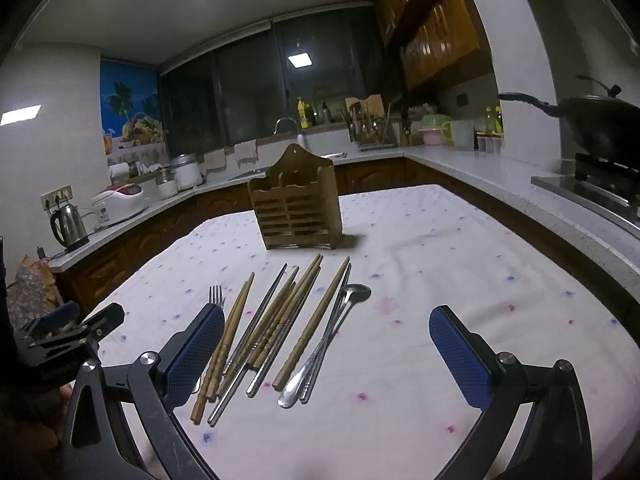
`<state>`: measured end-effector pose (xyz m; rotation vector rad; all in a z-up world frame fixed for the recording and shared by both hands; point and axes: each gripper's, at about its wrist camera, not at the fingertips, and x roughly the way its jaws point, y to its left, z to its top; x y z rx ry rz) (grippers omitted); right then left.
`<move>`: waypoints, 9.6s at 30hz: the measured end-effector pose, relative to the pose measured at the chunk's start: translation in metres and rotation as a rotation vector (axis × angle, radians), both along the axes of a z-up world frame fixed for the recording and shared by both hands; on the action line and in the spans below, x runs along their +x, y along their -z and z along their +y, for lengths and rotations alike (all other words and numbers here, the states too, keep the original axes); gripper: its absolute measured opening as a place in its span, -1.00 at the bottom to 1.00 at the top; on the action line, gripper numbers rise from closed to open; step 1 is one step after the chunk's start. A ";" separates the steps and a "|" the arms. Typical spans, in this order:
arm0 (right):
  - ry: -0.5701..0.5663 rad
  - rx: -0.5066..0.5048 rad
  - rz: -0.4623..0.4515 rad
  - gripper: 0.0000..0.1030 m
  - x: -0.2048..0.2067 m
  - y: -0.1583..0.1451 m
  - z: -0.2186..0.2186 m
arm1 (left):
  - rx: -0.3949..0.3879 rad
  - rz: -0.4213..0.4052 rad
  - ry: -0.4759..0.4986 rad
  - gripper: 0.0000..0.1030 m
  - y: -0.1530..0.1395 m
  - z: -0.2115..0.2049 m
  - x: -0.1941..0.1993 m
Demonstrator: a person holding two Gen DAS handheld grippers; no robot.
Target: Organize utensils
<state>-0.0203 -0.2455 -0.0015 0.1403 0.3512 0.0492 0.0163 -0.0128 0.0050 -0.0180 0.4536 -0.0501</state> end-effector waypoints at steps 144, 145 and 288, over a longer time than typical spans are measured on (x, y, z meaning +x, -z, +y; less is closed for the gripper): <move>-0.045 0.107 0.045 -0.08 0.305 -0.074 -0.034 | -0.110 0.121 0.164 0.15 -0.106 -0.032 0.326; -0.045 0.117 0.042 -0.02 0.302 -0.076 -0.036 | -0.115 0.116 0.153 0.26 -0.108 -0.028 0.321; -0.153 0.174 0.102 -0.90 0.163 -0.122 -0.028 | -0.283 0.187 0.258 -0.92 -0.131 0.015 0.154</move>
